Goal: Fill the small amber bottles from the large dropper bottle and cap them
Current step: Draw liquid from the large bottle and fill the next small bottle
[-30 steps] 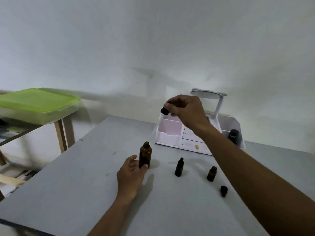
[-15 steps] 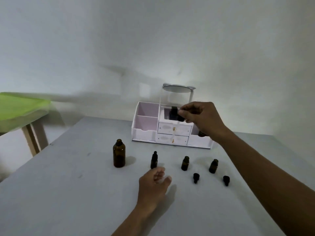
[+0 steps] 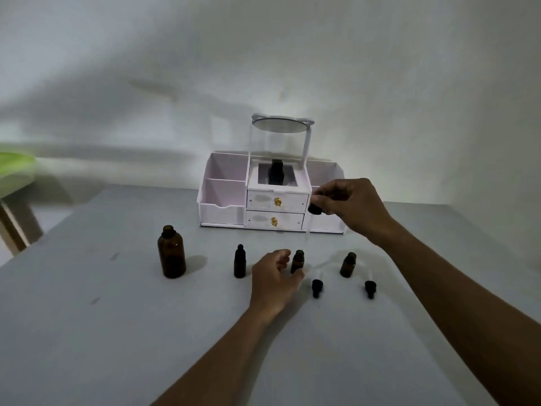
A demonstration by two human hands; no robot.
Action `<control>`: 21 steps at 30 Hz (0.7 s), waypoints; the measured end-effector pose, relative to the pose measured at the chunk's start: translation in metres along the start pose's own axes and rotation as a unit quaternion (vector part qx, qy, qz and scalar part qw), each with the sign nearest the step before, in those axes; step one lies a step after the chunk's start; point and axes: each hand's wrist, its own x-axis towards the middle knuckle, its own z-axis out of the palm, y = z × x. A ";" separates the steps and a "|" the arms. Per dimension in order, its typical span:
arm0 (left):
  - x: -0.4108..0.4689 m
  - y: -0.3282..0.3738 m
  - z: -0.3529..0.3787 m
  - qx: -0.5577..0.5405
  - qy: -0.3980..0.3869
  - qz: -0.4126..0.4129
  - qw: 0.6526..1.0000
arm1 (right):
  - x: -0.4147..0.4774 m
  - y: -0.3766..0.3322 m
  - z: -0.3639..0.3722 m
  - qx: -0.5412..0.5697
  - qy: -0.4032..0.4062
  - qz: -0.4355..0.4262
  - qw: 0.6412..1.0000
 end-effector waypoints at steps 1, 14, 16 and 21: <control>0.002 0.000 0.002 0.004 -0.001 0.003 1.000 | 0.000 0.002 0.001 -0.004 0.002 0.000 1.000; 0.012 -0.005 0.009 0.034 0.001 0.036 0.999 | 0.004 0.015 0.013 -0.025 -0.006 -0.024 0.999; 0.013 -0.006 0.009 0.040 0.002 0.036 0.999 | 0.004 0.015 0.013 -0.028 -0.004 -0.026 0.999; 0.015 -0.007 0.010 0.054 0.002 0.029 0.998 | 0.006 0.019 0.015 -0.038 0.001 -0.025 0.999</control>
